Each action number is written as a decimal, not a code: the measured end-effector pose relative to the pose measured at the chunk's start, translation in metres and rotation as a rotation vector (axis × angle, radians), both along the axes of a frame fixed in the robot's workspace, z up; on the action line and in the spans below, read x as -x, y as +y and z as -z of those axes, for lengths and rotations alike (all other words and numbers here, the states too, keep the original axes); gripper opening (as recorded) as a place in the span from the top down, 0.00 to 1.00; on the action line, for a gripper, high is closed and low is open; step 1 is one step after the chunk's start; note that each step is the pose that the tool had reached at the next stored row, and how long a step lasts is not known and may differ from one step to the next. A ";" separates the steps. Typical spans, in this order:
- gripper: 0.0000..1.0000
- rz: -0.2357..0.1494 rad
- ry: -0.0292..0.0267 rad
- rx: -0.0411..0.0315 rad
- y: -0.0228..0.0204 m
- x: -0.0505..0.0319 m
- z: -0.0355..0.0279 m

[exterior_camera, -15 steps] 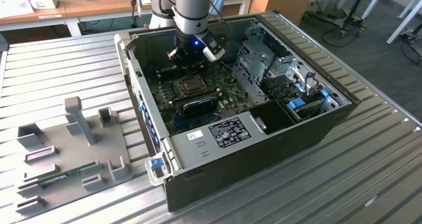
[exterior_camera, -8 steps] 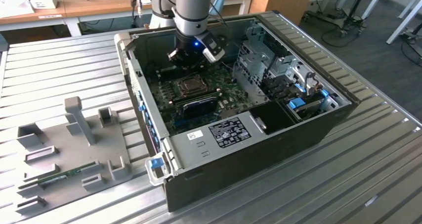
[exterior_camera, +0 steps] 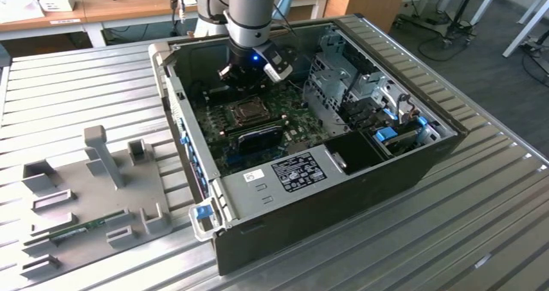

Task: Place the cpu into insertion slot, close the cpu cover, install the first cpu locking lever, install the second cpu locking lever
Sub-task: 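Install the first cpu locking lever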

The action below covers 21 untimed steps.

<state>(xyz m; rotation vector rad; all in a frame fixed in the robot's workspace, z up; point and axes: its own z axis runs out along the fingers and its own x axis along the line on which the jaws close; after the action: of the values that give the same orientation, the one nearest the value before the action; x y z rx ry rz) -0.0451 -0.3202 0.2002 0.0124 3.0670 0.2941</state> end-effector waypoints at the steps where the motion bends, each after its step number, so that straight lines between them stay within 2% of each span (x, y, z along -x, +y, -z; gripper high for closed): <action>1: 0.89 0.000 -0.0001 -0.0001 0.0000 0.0000 0.0004; 21: 0.89 0.000 0.0000 0.0000 -0.0010 0.0000 0.0035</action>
<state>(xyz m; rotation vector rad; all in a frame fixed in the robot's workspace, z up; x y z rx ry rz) -0.0451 -0.3213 0.1968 0.0124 3.0670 0.2942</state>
